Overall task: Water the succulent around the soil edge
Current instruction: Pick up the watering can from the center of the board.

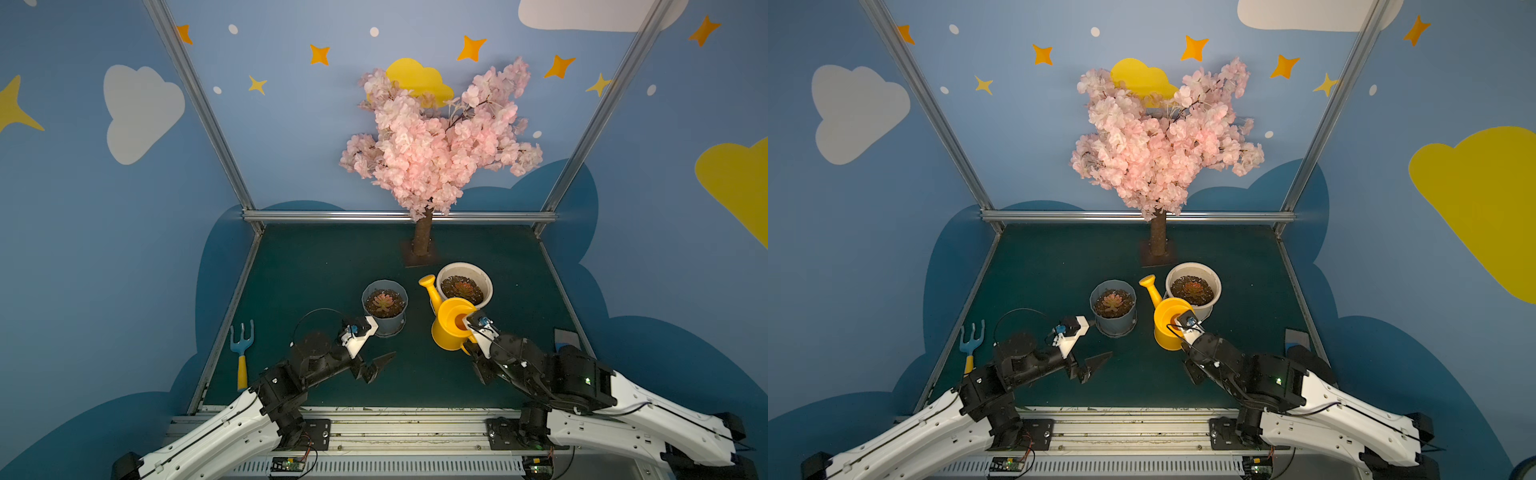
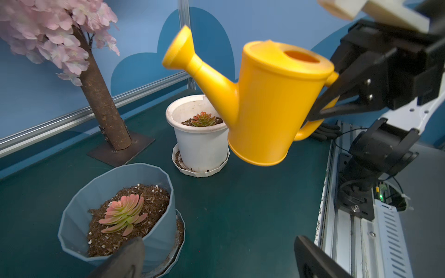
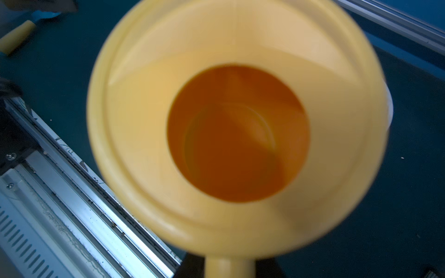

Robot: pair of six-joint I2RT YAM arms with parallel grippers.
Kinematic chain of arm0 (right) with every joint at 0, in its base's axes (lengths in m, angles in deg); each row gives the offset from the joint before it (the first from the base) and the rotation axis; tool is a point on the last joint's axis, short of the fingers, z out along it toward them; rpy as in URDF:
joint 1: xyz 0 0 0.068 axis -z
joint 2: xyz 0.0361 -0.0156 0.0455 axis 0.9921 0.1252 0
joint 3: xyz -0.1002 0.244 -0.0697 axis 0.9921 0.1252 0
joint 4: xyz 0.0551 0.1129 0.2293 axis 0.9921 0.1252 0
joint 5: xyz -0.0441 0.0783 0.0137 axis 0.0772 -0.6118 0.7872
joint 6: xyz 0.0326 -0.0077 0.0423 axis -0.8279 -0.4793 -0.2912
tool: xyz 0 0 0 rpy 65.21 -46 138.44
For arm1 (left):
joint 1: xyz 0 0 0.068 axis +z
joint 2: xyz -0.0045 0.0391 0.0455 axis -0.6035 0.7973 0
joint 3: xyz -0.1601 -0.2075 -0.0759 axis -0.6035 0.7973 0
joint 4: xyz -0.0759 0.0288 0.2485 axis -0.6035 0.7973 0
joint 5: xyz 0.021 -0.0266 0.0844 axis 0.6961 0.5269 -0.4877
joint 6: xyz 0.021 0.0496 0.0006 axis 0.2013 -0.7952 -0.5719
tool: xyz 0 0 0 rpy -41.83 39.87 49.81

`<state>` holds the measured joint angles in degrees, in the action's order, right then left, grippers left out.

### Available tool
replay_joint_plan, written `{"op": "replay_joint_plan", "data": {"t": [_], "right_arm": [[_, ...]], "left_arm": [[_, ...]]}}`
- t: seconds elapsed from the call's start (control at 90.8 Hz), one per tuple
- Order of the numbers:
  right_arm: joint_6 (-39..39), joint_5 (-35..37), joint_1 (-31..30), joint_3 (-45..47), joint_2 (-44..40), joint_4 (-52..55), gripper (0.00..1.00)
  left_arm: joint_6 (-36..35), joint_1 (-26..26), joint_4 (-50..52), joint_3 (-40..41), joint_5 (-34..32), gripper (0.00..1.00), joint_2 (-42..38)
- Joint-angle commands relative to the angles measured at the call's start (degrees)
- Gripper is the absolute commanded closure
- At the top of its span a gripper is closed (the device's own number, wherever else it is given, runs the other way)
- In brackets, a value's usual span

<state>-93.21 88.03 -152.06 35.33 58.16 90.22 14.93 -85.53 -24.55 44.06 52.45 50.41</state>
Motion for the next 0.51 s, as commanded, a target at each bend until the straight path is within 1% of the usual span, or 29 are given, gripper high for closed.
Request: {"op": "replay_joint_plan", "data": {"t": [0.0,0.11,0.154,0.363,0.496], "right_arm": [[3.78,-4.98,1.71,-0.23,1.97,-2.68,1.0],[5.21,-8.71,3.12,-0.21,3.82,-6.29,1.0],[5.59,-9.54,3.53,-0.74,4.58,-6.87,1.0],[6.51,-12.43,4.47,-1.25,4.45,-9.18,1.0],[6.57,-13.05,4.41,-0.62,2.92,-10.14,1.0]], "left_arm": [[8.31,0.14,-2.71,-1.48,-2.57,0.0,0.15],[20.48,0.12,-9.6,-0.26,-2.86,0.0,1.7],[24.18,0.13,-12.73,0.67,-2.1,0.0,2.72],[36.79,0.06,-23.03,1.6,-2.54,0.0,9.66],[42.28,-0.16,-28.42,1.65,-2.63,0.0,14.85]]}}
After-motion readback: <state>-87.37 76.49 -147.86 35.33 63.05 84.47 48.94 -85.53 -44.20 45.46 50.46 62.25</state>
